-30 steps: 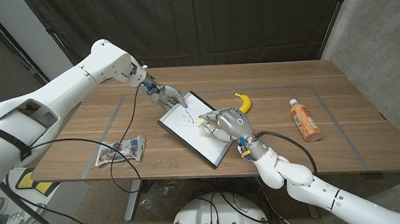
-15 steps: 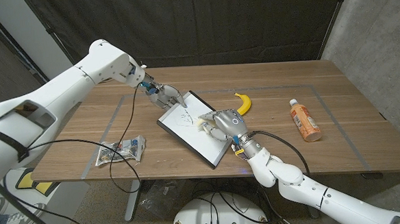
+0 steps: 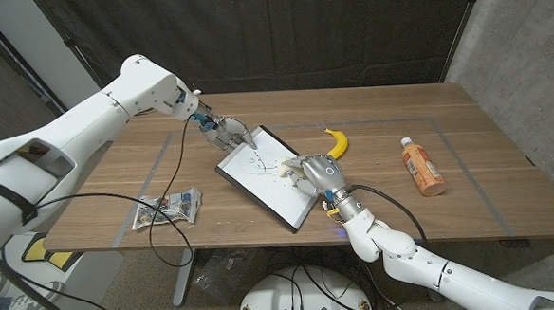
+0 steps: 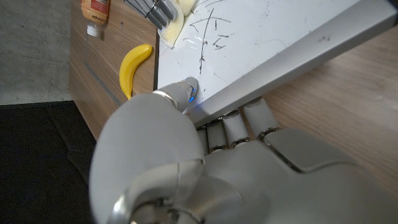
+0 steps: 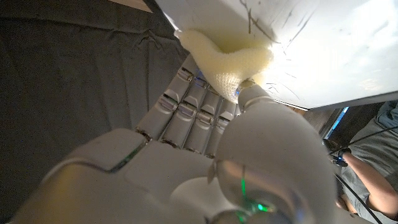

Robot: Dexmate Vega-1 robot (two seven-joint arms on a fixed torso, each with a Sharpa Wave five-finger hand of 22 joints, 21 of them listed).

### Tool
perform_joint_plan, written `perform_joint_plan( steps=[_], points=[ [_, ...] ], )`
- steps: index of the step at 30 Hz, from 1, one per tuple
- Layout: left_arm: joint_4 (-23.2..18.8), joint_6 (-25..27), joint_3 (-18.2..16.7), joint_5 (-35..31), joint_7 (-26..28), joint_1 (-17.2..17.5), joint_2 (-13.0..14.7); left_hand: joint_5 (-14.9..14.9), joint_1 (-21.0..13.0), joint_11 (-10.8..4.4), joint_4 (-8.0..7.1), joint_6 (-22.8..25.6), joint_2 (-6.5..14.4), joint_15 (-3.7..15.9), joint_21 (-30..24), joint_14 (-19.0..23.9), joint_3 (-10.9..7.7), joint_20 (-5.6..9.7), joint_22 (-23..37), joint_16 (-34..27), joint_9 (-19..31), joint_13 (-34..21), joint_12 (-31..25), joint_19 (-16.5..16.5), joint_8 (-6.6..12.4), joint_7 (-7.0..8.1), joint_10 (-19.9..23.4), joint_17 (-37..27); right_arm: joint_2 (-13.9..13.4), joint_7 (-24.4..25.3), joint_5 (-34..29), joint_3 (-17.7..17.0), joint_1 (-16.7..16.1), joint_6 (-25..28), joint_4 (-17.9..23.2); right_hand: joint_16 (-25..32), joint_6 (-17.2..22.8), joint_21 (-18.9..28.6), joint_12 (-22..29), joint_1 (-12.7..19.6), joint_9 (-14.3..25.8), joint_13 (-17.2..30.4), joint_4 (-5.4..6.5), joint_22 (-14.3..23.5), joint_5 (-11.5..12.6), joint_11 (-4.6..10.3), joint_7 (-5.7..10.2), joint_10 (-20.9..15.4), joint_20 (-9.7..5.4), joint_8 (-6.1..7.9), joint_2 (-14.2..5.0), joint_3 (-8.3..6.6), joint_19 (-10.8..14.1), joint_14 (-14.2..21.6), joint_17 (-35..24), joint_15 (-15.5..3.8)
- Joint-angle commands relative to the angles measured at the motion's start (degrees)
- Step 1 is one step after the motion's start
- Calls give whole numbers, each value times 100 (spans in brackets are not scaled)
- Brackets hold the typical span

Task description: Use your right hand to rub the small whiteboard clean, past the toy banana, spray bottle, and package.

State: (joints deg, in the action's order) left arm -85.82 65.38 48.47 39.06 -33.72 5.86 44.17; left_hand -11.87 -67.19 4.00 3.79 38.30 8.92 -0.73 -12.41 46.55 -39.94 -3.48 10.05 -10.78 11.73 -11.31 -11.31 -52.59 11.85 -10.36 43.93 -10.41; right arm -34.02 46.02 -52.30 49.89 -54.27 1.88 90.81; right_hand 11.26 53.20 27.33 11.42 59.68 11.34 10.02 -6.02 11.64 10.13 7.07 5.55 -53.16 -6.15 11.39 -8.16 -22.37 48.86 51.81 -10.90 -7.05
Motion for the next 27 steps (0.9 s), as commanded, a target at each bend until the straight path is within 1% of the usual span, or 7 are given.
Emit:
perform_joint_plan(
  steps=[1, 5, 8, 11, 16, 22, 27],
  points=[
    [62, -57, 18, -35, -55, 1, -38, -19, 50, -17, 17, 64, 12, 30, -10, 30, -54, 18, 12, 3, 1, -14, -9, -23, -12, -12, 11, 6, -96, 374, 135, 220, 185, -579, -288, -9, 157, 41, 3, -6, 17, 18, -27, 9, 34, -9, 124, -42, -612, 19, -48, -32, -21, 1, -7, -541],
    [133, -79, 61, -59, -106, -25, -83, -18, 58, -14, 20, 67, 11, 46, -7, 23, -62, 23, 12, 7, 1, -14, -6, -15, -13, -20, 6, 6, -104, 500, 48, 316, 269, -841, -347, -16, 151, 40, -4, -5, 17, 19, -34, 8, 35, -11, 123, -29, -612, 15, -51, -38, -35, -20, -7, -544],
    [168, -83, 91, -82, -129, -46, -110, -17, 65, -16, 22, 62, 11, 22, -6, 13, -70, 18, 12, 12, 1, -14, -4, -14, -18, -16, 4, 6, -66, 602, 3, 367, 325, -991, -392, -40, 144, 20, -23, -10, 18, 20, -44, 6, 35, -2, 128, 18, -610, 12, -50, -46, -110, -93, -8, -538],
    [180, -80, 100, -96, -131, -57, -130, -17, 70, -13, 24, 65, 11, 26, -7, 14, -76, 24, 12, 12, 1, -14, -5, -16, -17, -13, 8, 6, -61, 711, -91, 426, 400, -1168, -411, -42, 143, 16, -28, -11, 18, 21, -48, 5, 35, 6, 138, 35, -611, 11, -55, -51, -135, -114, -10, -540],
    [141, -51, 76, -86, -96, -40, -137, -16, 81, -12, 27, 65, 11, 25, -5, 15, -85, 21, 12, 11, 1, -14, -2, -14, -20, -10, 4, 6, -92, 943, -297, 556, 607, -1601, -552, -24, 185, 31, -4, -6, 18, 22, -59, 5, 33, 30, 181, -24, -610, 26, -70, -67, -126, -98, -15, -555],
    [44, 20, 26, -47, -7, 0, -122, -15, 91, -17, 29, 65, 11, 32, -5, 21, -94, 24, 13, 9, 1, -14, -2, -12, -22, -14, 8, 6, -193, 969, -577, 695, 814, -1941, -636, -16, 207, 40, -4, -4, 18, 22, -67, 4, 28, 49, 199, -27, -610, 34, -69, -73, -124, -86, -16, -558],
    [-21, 83, 7, -20, 49, 11, -107, -15, 101, -11, 32, 71, 9, 25, -6, 23, -103, 18, 13, 9, 0, -14, -1, -17, -22, -12, 6, 6, -208, 891, -709, 743, 863, -1941, -670, -24, 210, 37, -8, -2, 18, 23, -78, 3, 24, 66, 209, -23, -611, 34, -61, -76, -145, -108, -14, -557]
  ],
)
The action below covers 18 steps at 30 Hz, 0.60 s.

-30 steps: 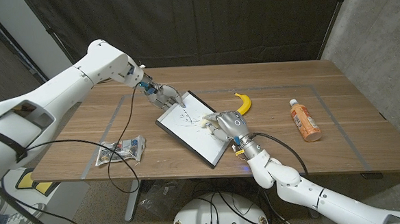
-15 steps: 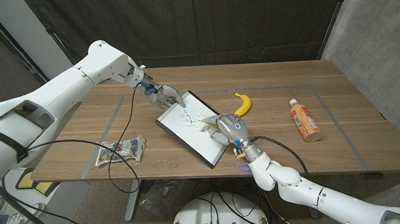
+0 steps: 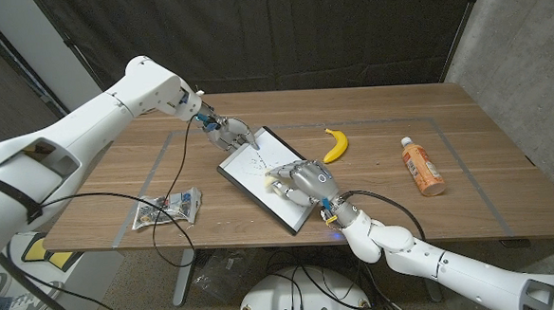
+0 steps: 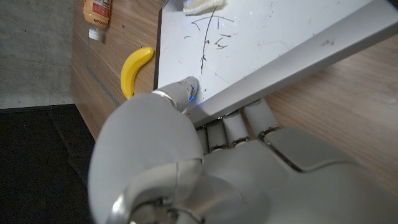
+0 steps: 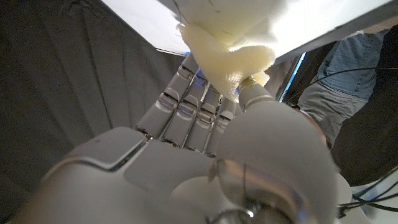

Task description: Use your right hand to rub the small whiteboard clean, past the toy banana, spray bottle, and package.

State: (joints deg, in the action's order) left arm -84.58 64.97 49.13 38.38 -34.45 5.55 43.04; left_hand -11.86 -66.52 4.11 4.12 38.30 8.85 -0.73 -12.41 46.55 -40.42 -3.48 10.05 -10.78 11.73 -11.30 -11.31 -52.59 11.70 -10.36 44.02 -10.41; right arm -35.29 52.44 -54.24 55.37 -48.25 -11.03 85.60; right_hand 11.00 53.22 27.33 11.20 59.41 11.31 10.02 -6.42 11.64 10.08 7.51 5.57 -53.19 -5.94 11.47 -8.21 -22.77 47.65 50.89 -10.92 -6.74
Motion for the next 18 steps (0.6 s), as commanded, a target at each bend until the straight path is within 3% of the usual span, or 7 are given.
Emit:
perform_joint_plan(
  steps=[1, 9, 18],
  points=[
    [-164, 132, -68, 55, 139, 49, 12, -16, 36, -22, -1, 65, 17, 25, -7, 21, -57, 17, 13, 10, 1, -14, -1, -18, -9, -12, -1, 6, -69, 216, -528, 202, 265, -620, -172, 0, 204, 35, 13, 26, 21, 23, -40, 2, 29, 26, 208, -18, -631, 24, -54, -37, -33, -23, -11, -589],
    [-291, 182, -134, 139, 225, 124, 78, -14, 53, -27, 3, 69, 15, 25, -8, 26, -70, 19, 13, 9, 0, -15, 5, -23, -10, -12, -12, 6, 30, -135, -467, 236, 256, -258, -463, -6, 205, 36, 13, 24, 21, 23, -47, 0, 25, 34, 204, -21, -630, 22, -52, -42, -54, -53, -11, -586],
    [-306, 159, -127, 168, 223, 119, 95, -13, 69, -35, 5, 69, 14, 25, -5, 11, -82, 21, 13, 16, 0, -15, 3, -17, -13, -13, -5, 6, 116, -327, -200, 65, 73, 570, -516, 8, 214, 49, 23, 8, 21, 23, -43, 0, 24, 45, 227, -50, -626, 24, -51, -40, -44, -34, -13, -580]
  ],
)
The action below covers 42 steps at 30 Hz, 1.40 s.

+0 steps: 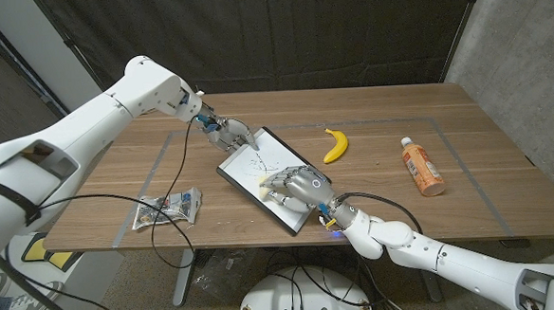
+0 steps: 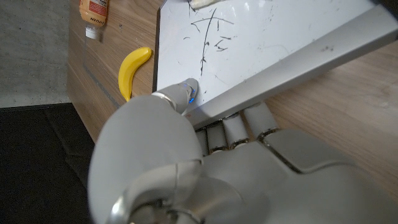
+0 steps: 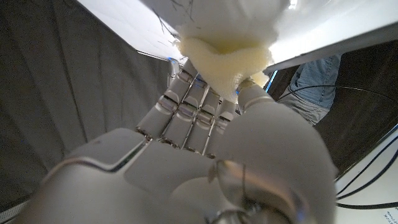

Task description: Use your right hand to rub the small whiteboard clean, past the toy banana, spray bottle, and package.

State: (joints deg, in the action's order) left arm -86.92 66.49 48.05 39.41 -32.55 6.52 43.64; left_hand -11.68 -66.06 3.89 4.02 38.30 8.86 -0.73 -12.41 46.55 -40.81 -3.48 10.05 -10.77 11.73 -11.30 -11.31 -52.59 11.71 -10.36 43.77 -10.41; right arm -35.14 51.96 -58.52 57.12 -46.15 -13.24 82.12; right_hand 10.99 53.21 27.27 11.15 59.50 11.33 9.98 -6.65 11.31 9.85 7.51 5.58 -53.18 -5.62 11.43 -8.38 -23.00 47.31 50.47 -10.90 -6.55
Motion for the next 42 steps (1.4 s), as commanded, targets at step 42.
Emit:
perform_joint_plan(
  steps=[42],
  points=[
    [365, -190, 209, -152, -244, -179, -181, -26, 103, 38, 35, 69, 12, 19, 1, -6, -111, 15, 14, 18, -1, -15, 14, -6, -22, -4, -11, 6, 299, 283, 70, 339, 254, -143, -274, 5, 223, 102, 19, -62, 20, 27, -37, 32, 56, 43, 243, -71, -661, 26, -12, -26, -28, 17, -7, -600]
  ],
)
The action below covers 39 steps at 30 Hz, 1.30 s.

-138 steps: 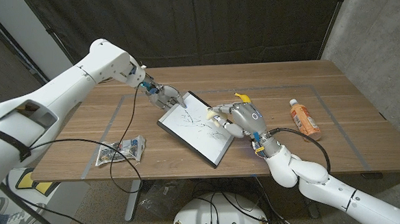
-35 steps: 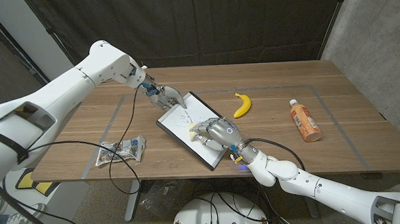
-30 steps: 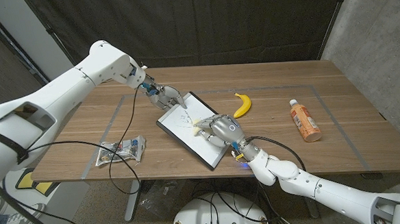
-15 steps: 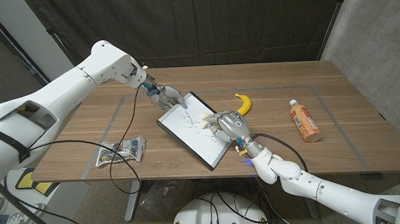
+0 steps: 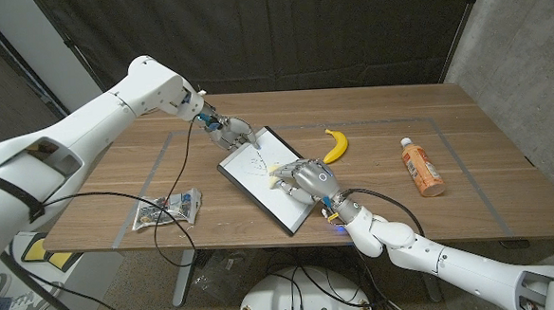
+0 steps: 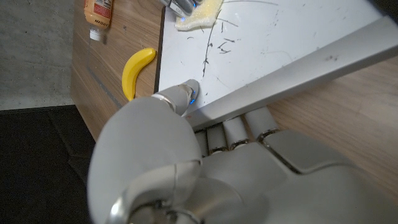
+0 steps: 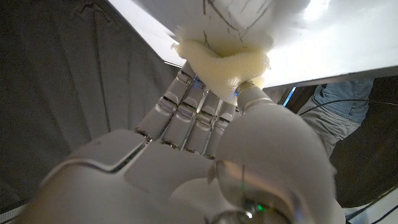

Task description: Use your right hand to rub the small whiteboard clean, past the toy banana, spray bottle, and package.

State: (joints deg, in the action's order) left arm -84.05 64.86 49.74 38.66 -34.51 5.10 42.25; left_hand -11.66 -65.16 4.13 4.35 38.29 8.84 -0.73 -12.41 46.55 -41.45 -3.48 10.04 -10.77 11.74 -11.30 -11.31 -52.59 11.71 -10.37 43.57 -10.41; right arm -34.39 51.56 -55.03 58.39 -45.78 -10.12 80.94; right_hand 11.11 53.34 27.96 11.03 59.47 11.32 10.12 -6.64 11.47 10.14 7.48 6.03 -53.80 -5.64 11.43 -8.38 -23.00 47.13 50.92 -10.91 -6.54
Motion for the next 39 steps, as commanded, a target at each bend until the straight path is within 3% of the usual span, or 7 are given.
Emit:
perform_joint_plan(
  steps=[1, 12, 24, 39],
  points=[
    [65, -21, 33, -73, -44, -31, -36, -28, 15, 10, 3, 69, 13, 19, 1, -3, -48, 16, 15, 17, -1, -15, 14, -5, -23, 3, 11, 6, 222, 319, -306, 230, 231, -465, -160, -12, 210, 32, 31, -61, 21, 13, -39, 16, 27, 46, 194, -9, -659, 25, -12, -27, -18, -39, -5, -600],
    [-56, 22, -25, -35, -16, 50, 55, -27, 36, 29, 11, 67, 10, 20, -2, -5, -65, 12, 16, 17, -2, -15, 17, -11, -25, 10, 1, 6, 171, 153, -376, 272, 236, -349, -175, -29, 210, 22, 22, -67, 21, 15, -45, 14, 27, 61, 202, 12, -658, 25, -14, -34, -71, -99, -5, -601],
    [-174, 40, -64, -9, -16, 92, 147, -26, 62, 18, 18, 72, 9, 21, -5, 1, -86, 18, 16, 13, -2, -16, 12, -20, -25, -3, 8, 6, 318, 3, -247, 240, 125, 414, -561, -13, 239, 24, 34, -95, 21, 15, -41, 14, 27, 142, 274, -22, -646, 37, -12, -34, -113, -93, -8, -614],
    [-464, 13, -263, 106, 121, 294, 340, -25, 91, 16, 28, 73, 9, 12, -3, -8, -111, 24, 16, 16, -3, -16, 11, -16, -25, 4, 10, 6, 145, -94, -11, 107, -69, 979, -320, 1, 253, 51, 38, -135, 20, 15, -32, 17, 26, 178, 317, -43, -639, 42, 3, -24, -90, -60, -7, -604]
  ],
)
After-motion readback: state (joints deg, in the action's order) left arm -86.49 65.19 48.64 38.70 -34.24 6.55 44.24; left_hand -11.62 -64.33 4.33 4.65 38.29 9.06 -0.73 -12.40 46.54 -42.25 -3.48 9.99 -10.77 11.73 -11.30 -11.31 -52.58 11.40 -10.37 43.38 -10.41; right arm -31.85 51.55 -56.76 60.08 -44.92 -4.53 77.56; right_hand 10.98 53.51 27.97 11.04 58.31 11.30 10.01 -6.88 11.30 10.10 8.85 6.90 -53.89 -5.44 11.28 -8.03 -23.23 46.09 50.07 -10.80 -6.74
